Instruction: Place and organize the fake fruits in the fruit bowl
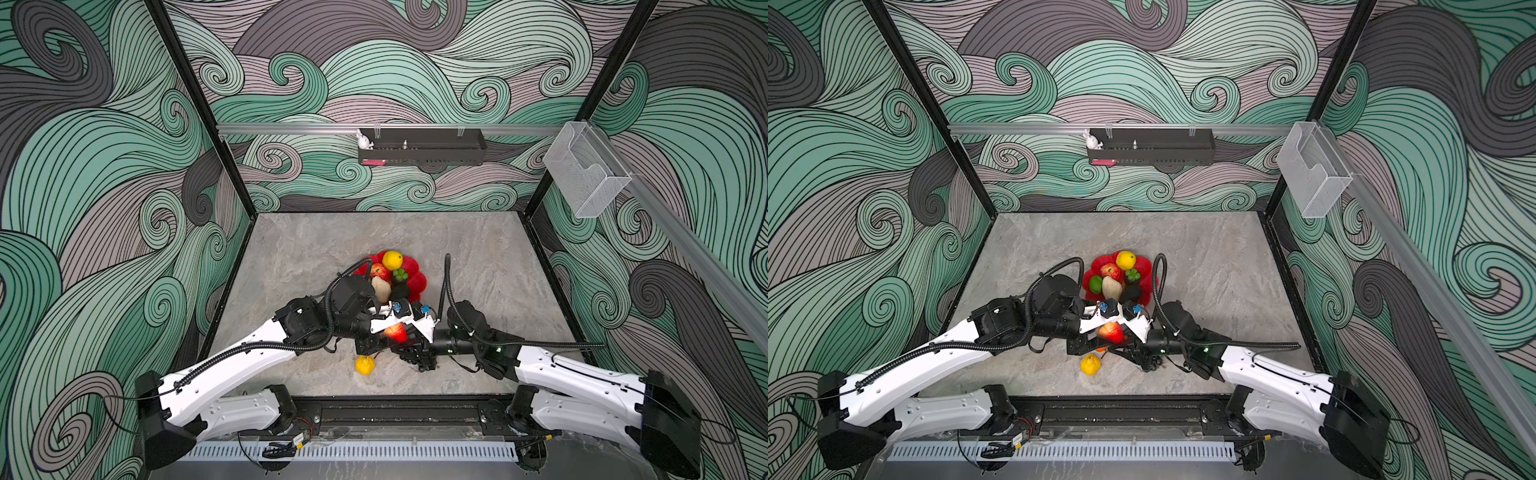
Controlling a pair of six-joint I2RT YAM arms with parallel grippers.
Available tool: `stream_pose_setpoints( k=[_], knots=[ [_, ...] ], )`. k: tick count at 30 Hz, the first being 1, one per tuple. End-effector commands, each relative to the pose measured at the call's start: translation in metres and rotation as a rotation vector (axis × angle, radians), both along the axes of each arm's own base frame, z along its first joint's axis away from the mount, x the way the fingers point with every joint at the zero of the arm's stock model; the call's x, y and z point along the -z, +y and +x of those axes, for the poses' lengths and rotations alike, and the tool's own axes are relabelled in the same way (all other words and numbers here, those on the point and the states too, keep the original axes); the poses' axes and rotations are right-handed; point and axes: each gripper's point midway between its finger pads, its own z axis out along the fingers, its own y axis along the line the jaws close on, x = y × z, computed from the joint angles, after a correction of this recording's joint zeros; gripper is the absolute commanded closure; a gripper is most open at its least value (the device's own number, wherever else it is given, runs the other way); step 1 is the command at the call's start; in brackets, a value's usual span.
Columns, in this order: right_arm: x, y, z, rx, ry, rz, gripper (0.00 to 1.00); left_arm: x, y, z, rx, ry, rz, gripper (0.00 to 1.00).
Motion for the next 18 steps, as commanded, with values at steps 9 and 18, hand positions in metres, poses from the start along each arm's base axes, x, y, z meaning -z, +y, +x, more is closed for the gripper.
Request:
stream_pose_setpoints(
  k=[9,18],
  knots=[
    [-0.012,0.003,0.012,0.053,-0.045,0.050,0.87,-0.012,-0.002,-0.002,-0.029,0.018,-0.040,0.30],
    [-0.003,0.000,0.014,0.074,-0.044,0.036,0.87,-0.016,0.002,0.007,-0.098,0.006,-0.055,0.24]
  ],
)
